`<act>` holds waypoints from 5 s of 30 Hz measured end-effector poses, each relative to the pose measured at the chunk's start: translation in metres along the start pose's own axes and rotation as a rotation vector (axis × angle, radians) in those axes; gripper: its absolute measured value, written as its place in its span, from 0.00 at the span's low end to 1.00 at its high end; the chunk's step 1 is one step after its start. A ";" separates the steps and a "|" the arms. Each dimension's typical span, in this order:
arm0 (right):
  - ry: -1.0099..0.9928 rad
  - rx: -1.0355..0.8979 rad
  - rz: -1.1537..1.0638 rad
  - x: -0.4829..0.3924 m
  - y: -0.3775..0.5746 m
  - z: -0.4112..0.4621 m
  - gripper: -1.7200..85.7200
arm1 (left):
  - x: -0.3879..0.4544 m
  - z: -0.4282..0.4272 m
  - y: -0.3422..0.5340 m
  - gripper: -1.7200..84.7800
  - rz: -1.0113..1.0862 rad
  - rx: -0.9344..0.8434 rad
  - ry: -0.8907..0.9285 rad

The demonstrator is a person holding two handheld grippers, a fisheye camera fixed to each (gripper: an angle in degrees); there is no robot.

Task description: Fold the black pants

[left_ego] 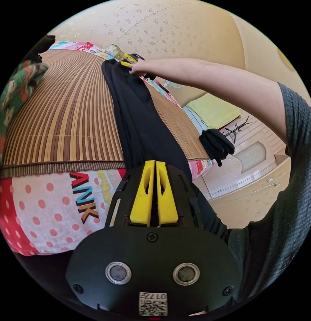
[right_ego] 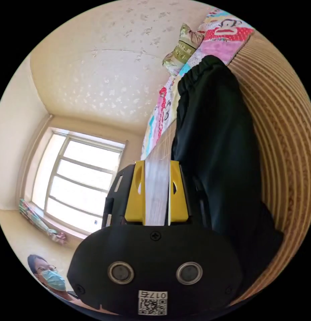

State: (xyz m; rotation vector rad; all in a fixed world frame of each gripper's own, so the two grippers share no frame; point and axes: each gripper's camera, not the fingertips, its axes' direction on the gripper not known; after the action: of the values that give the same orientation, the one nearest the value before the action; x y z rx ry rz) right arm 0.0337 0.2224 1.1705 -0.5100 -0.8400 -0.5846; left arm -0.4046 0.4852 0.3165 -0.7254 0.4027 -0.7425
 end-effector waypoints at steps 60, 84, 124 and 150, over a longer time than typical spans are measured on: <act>0.456 -0.247 -0.377 -0.165 0.461 -0.246 0.10 | 0.042 -0.006 0.042 0.11 0.053 0.142 -0.333; 0.411 -0.095 -0.468 -0.128 0.536 -0.309 0.03 | 0.043 -0.030 0.067 0.04 0.041 -0.019 -0.176; 0.242 -0.051 -0.427 -0.073 0.560 -0.283 0.10 | -0.027 -0.055 0.075 0.12 0.006 0.103 -0.117; 0.277 -0.121 -0.351 -0.048 0.551 -0.235 0.11 | 0.000 0.045 0.039 0.07 0.210 -0.339 -0.096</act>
State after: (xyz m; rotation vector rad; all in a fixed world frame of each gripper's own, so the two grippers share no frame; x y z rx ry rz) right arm 0.4960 0.4905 0.8965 -0.3806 -0.6339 -1.0101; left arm -0.3604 0.5255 0.3191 -1.0152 0.5152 -0.4425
